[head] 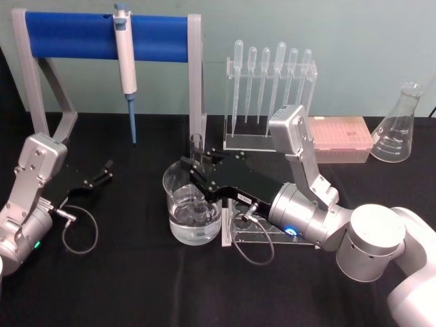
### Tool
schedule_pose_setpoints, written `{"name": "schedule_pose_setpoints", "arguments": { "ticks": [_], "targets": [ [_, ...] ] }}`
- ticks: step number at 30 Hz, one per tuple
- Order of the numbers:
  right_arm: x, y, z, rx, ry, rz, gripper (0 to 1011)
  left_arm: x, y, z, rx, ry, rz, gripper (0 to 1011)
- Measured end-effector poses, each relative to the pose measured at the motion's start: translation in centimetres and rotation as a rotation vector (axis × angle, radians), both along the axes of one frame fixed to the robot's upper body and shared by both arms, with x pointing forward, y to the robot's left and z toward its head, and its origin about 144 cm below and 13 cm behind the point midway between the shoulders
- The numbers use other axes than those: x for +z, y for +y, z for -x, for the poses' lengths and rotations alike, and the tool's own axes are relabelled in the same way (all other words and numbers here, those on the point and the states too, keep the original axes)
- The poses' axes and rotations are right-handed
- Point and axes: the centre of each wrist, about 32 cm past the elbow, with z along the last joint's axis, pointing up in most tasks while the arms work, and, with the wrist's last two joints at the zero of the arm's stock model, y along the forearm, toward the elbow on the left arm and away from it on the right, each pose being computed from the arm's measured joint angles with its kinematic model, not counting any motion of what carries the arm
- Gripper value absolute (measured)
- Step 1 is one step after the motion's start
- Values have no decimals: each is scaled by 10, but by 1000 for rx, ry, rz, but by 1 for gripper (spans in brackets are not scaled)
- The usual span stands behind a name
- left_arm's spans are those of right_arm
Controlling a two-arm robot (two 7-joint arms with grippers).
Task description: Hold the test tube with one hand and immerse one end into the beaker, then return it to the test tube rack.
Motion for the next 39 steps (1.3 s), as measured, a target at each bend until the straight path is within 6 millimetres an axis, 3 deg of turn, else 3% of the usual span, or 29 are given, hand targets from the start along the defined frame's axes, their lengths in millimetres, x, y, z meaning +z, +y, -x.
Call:
{"name": "schedule_pose_setpoints", "arguments": {
  "ticks": [39],
  "targets": [
    [0,0,0,0,0,0,225,0,0,0,0,0,0,1000]
  ]
}}
